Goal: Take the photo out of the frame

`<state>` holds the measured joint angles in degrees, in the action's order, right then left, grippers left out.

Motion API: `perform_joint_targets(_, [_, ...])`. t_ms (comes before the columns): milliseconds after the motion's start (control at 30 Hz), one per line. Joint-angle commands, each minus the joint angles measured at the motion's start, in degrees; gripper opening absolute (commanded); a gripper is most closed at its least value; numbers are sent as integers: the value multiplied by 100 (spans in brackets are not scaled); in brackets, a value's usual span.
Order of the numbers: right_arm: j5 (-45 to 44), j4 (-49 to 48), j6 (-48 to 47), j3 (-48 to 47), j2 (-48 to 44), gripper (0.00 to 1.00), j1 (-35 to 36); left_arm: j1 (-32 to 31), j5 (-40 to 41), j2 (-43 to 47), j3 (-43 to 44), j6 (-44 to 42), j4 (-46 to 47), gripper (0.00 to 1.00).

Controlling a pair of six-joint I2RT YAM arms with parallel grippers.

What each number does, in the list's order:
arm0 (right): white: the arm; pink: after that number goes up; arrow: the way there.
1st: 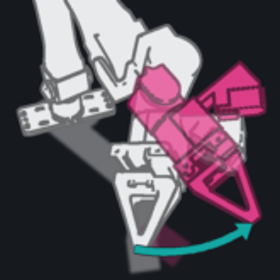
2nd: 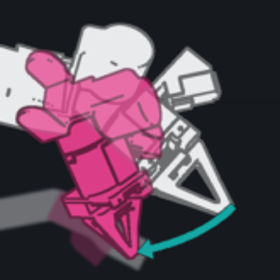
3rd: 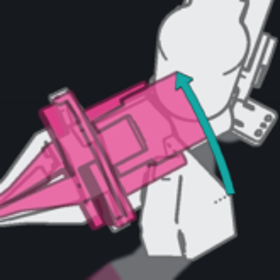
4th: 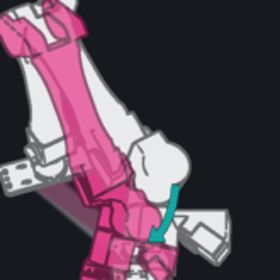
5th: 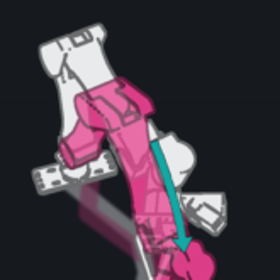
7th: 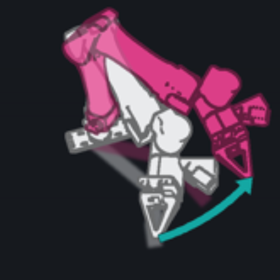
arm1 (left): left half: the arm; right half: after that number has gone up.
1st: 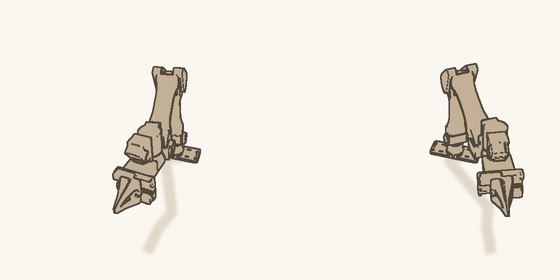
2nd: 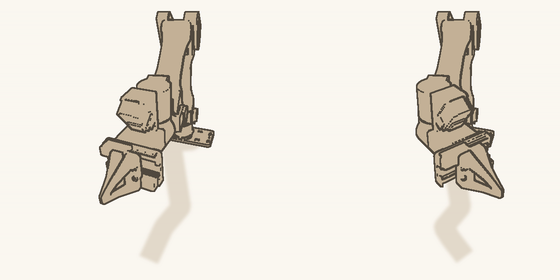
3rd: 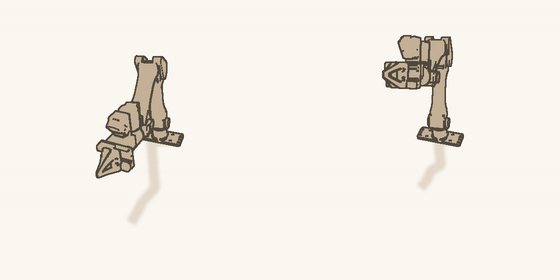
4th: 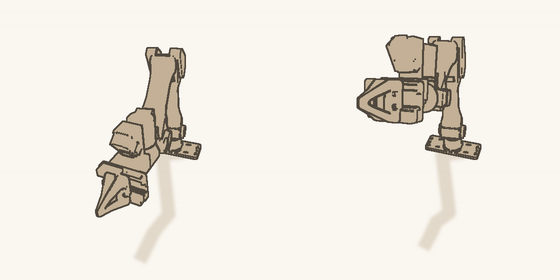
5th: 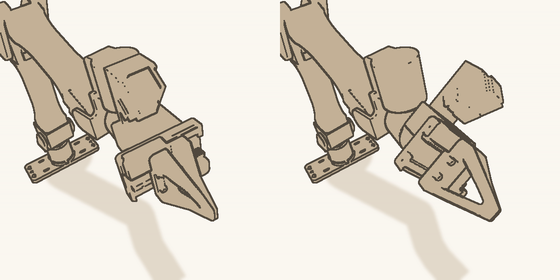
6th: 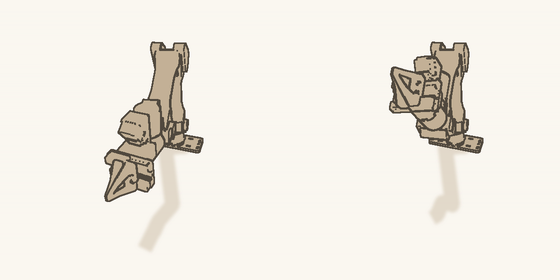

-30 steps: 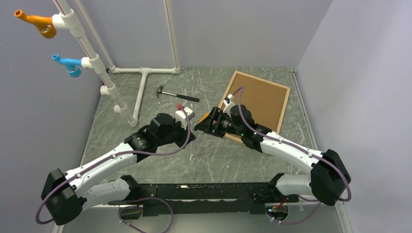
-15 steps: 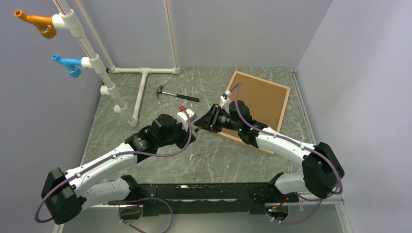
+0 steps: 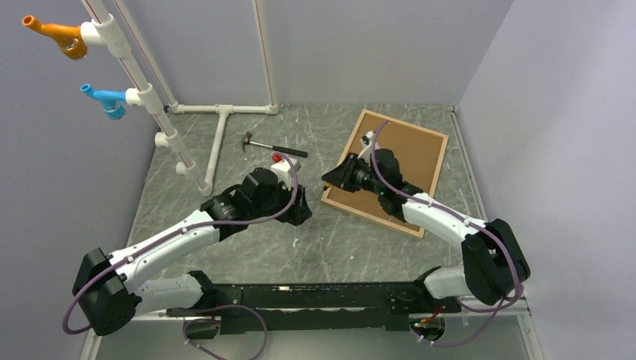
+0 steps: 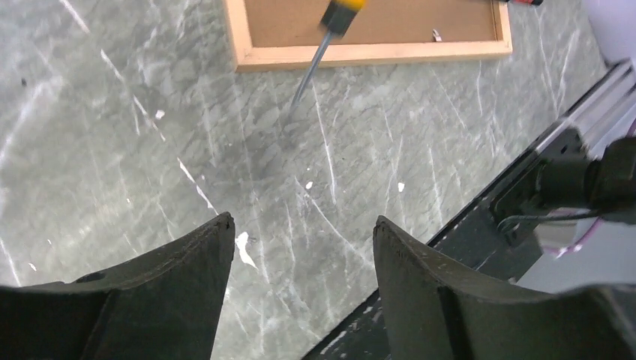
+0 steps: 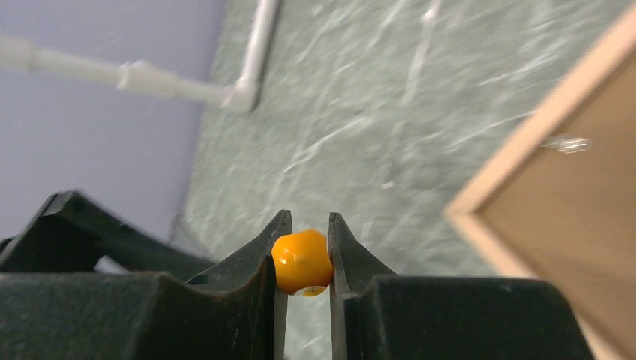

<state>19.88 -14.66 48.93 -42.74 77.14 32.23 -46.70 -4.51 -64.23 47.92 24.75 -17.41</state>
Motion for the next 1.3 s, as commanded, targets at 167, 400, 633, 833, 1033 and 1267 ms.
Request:
perform_joint_targets(167, [-1162, 7, -1814, -386, 393, 0, -1057, 144, -341, -210, -389, 2156, 668, 68])
perform_joint_targets(400, [-639, -316, -2404, -952, 1266, 0, -1427, 303, -930, -1186, -435, 2564, 1875, 64])
perform_joint_targets(633, [181, -873, -2267, -1166, 2064, 0, -1848, 406, -1105, -2205, -949, 3285, 3518, 64])
perform_joint_targets(833, [545, -1034, -2193, -1421, 2634, 0, -1872, 402, -1168, -2955, -1108, 3783, 4663, 65])
perform_joint_targets(1033, [630, -1147, -2223, -1486, 2800, 0, -1879, 402, -1033, -3263, -1070, 3680, 4604, 64])
perform_joint_targets(1267, [865, -1307, -2062, -1742, 3233, 0, -1900, 446, -874, -3575, -798, 3672, 4576, 61])
